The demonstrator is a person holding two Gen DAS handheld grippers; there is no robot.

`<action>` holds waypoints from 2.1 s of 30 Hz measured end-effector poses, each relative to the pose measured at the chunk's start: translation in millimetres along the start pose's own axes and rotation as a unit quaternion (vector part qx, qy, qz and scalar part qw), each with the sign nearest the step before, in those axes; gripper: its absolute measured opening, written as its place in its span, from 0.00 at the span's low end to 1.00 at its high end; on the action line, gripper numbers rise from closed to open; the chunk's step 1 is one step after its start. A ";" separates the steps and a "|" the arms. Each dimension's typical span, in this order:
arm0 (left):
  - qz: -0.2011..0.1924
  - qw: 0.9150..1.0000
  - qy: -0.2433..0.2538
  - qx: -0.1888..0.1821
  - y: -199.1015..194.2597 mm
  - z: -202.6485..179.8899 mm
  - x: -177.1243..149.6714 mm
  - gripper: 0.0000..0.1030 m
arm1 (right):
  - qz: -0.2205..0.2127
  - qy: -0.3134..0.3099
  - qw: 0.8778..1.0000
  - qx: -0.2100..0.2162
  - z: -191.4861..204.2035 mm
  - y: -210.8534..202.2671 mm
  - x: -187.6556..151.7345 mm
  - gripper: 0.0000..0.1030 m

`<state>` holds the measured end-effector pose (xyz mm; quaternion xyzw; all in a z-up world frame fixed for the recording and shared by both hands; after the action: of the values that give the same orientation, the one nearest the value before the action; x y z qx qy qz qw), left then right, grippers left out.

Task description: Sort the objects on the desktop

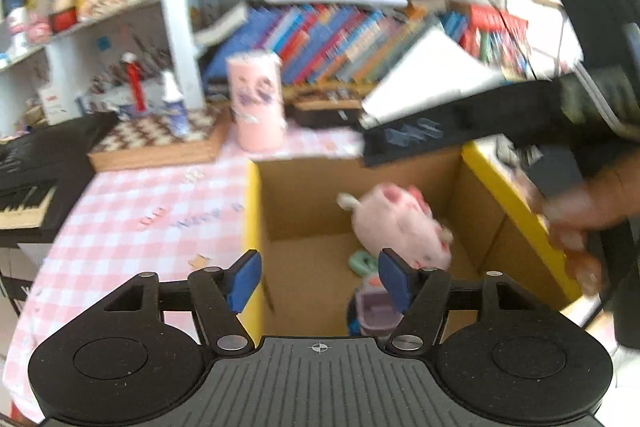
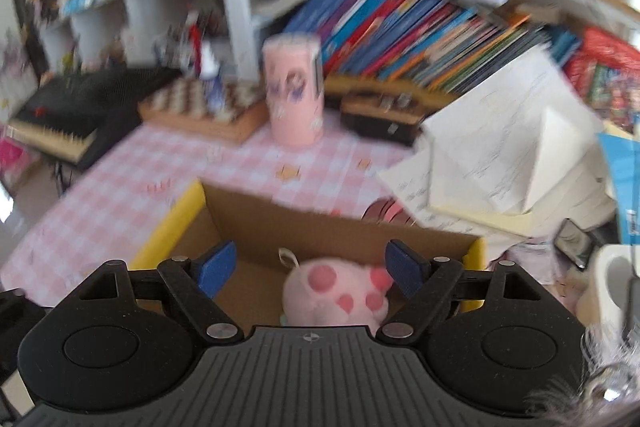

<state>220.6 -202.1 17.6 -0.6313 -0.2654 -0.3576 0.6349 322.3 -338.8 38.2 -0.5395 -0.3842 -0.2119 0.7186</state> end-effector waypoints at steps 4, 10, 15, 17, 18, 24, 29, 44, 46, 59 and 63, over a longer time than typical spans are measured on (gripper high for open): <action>-0.025 0.999 -0.024 0.026 -19.4 26.7 -2.2 0.66 | -0.032 0.012 0.999 -0.010 11.3 -28.4 -7.8 0.79; -0.026 0.998 -0.042 0.041 -36.8 57.2 -19.3 0.66 | -0.052 0.030 0.998 -0.032 33.1 -55.8 -26.4 0.79; -0.034 0.997 -0.047 0.044 -59.2 75.7 -34.6 0.78 | -0.067 0.027 0.995 -0.062 57.4 -78.3 -46.1 0.79; -0.038 0.997 -0.050 0.045 -68.1 82.4 -40.8 0.83 | -0.073 0.034 0.994 -0.072 66.2 -88.1 -56.2 0.79; -0.040 0.997 -0.052 0.047 -72.2 85.9 -44.1 0.85 | -0.077 0.037 0.994 -0.074 71.1 -93.6 -62.7 0.79; -0.043 0.996 -0.055 0.058 -98.7 104.5 -68.6 0.95 | -0.091 0.045 0.990 -0.098 98.8 -120.8 -105.2 0.79; -0.035 0.995 -0.062 0.067 -118.9 120.7 -92.1 0.95 | -0.096 0.062 0.987 -0.115 123.0 -141.5 -140.7 0.79; -0.008 0.997 -0.054 0.062 -158.0 137.8 -138.5 0.95 | -0.071 0.082 0.984 -0.140 176.6 -170.3 -201.4 0.83; -0.006 0.996 -0.055 0.063 -160.1 140.5 -140.9 0.95 | -0.072 0.081 0.984 -0.141 181.5 -173.1 -204.7 0.85; 0.010 0.997 -0.059 0.056 -168.5 147.7 -159.0 0.95 | -0.060 0.070 0.986 -0.139 204.8 -178.8 -219.6 1.00; 0.013 0.997 -0.052 0.056 -170.6 146.3 -163.1 0.95 | -0.051 0.070 0.986 -0.146 206.7 -177.5 -221.5 1.00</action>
<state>4.3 -28.6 2.4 -0.6156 -0.3098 -0.3006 0.6593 -8.4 -227.3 -0.7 -0.6018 -0.3247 -0.3395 0.6459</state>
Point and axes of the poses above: each gripper's, at about its wrist camera, not at the fingertips, and y roughly the way its jaws point, z to its left, x to its top, the point moved 2 cm from there along y, roughly the way its jaws point, and after that the axes turned 2 degrees about x, right-handed, at the moved point
